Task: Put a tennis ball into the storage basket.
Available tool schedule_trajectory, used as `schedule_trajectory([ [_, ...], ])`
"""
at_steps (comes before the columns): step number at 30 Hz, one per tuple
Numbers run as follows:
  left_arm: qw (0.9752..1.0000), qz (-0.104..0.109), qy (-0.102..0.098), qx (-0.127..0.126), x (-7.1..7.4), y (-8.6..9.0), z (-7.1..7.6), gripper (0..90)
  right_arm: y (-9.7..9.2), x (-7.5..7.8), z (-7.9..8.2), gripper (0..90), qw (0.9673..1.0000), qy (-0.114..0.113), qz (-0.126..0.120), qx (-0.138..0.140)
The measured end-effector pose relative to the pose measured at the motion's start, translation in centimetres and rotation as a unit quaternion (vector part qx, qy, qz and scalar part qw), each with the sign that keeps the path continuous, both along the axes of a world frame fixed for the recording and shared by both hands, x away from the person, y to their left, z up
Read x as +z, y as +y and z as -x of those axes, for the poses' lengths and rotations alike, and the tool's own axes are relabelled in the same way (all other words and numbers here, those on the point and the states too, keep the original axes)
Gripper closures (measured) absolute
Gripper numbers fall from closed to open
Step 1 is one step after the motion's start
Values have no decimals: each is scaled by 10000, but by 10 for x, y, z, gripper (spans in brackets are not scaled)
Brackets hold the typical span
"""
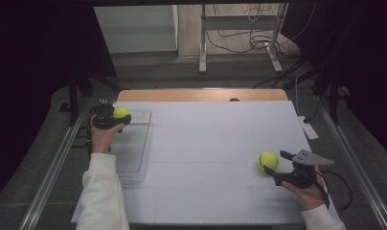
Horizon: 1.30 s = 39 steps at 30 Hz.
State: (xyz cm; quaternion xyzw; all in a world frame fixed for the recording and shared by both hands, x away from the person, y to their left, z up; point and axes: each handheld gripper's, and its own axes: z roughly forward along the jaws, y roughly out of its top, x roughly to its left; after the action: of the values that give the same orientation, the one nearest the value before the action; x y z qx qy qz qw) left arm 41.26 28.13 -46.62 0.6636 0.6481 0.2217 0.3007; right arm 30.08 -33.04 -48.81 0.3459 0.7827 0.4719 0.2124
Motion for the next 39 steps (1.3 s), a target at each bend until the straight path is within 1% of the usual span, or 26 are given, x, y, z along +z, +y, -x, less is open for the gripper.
schedule_trajectory([
  [2, 9999, -63, 85, -19, -3, -1, -1, 269, 0, 0, 0, 115, 10000, 3, 0, 0],
  [3, 9998, -117, 164, -47, -6, -2, -3, 269, 0, 0, 0, 115, 10000, -2, 2, 4],
  [7, 9995, -184, 236, -64, -8, -2, -4, 269, 0, 0, 0, 115, 10000, -3, -2, 3],
  [20, 9992, -282, 295, -34, -9, -3, -4, 267, 0, 0, 0, 115, 10000, -2, 2, 7],
  [24, 9994, -266, 238, -33, -7, -4, -3, 266, -1, 2, 1, 115, 10000, -48, -14, -30],
  [28, 9991, -322, 263, -2, -9, -3, -4, 262, -1, 1, 1, 115, 10000, -38, -3, -30],
  [29, 9992, -346, 219, 38, -9, -3, -3, 256, 0, 1, 1, 116, 10000, -36, -4, -29],
  [30, 9993, -332, 173, 62, -8, -3, -3, 225, 0, 1, 1, 115, 10000, -35, -7, -33],
  [31, 9995, -284, 137, 68, -7, -3, -3, 197, 0, 1, 1, 115, 10000, -38, -7, -31],
  [33, 9998, -165, 55, -8, -3, -3, -2, 144, 0, 1, 1, 115, 10000, -33, -5, -33],
  [35, 10000, -48, -27, -83, 0, -5, -1, 118, -1, 1, 1, 116, 10000, -25, -7, -38],
  [36, 10000, -48, -27, -83, 0, -5, -1, 107, 0, 1, 0, 116, 10000, -28, -19, -29],
  [38, 9998, 12, -95, -148, 1, -7, -1, 101, 0, 1, 0, 115, 10000, -31, -16, -26],
  [39, 9997, 5, -137, -191, 3, -8, 0, 99, 0, 1, 0, 115, 10000, -33, -14, -22],
])
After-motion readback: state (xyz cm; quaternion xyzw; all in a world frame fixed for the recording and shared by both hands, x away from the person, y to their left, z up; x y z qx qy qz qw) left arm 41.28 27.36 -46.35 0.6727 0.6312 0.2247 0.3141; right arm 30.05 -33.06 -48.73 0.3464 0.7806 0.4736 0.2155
